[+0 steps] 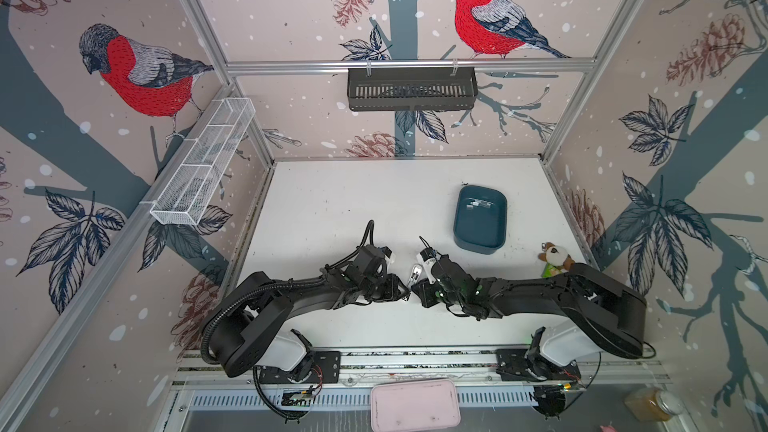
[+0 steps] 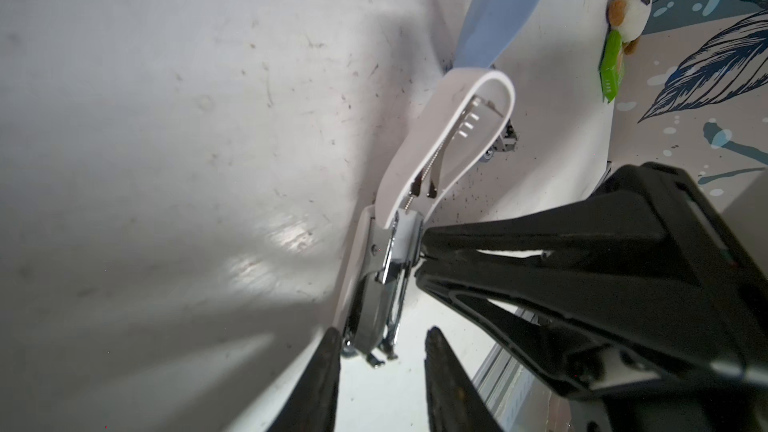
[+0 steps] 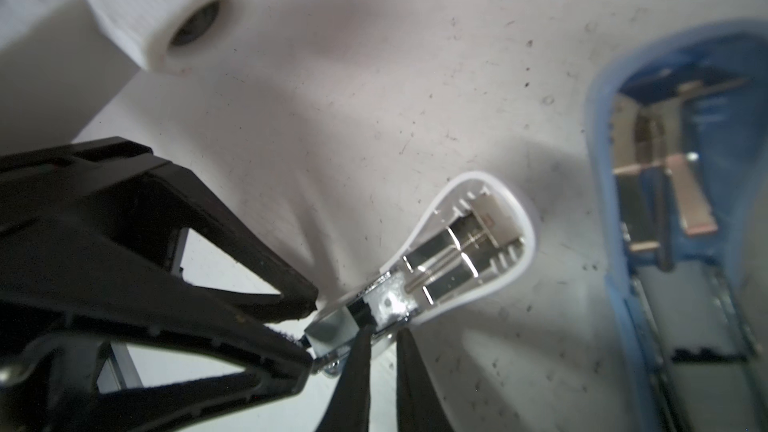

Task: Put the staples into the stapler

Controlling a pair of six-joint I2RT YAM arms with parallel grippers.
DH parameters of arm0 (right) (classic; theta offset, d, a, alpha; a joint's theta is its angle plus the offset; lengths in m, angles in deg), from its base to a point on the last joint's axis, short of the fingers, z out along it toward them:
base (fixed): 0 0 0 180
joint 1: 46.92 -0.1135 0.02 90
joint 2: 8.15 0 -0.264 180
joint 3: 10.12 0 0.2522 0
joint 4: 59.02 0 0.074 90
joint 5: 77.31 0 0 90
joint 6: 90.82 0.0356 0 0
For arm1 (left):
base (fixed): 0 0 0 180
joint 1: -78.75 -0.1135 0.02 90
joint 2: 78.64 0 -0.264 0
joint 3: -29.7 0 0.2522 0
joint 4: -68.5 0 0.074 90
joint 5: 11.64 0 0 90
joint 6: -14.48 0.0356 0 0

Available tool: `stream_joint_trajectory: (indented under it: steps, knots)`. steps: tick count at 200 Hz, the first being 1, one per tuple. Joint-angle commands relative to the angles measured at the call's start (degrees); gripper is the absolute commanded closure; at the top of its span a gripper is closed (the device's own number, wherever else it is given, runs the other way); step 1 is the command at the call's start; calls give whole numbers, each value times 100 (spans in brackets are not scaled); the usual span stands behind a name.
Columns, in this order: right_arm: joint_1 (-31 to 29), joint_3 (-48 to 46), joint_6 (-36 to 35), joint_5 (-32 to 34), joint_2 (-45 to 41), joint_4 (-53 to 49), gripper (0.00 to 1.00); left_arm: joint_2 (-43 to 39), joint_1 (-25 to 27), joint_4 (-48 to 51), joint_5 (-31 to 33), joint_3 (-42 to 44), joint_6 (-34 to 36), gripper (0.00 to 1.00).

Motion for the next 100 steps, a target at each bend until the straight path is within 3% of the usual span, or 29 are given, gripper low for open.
stream_joint_trajectory:
  steps: [1,48,100]
  knots:
    - [-15,-8,86,-8,18,144,85,53,-1,-340,-80,22,-106,66]
    - [-23,-60,102,-17,16,190,85,101,0,-409,-117,2,-141,67]
    - [-40,-69,119,-39,38,221,85,192,-4,-494,-187,-28,-160,75]
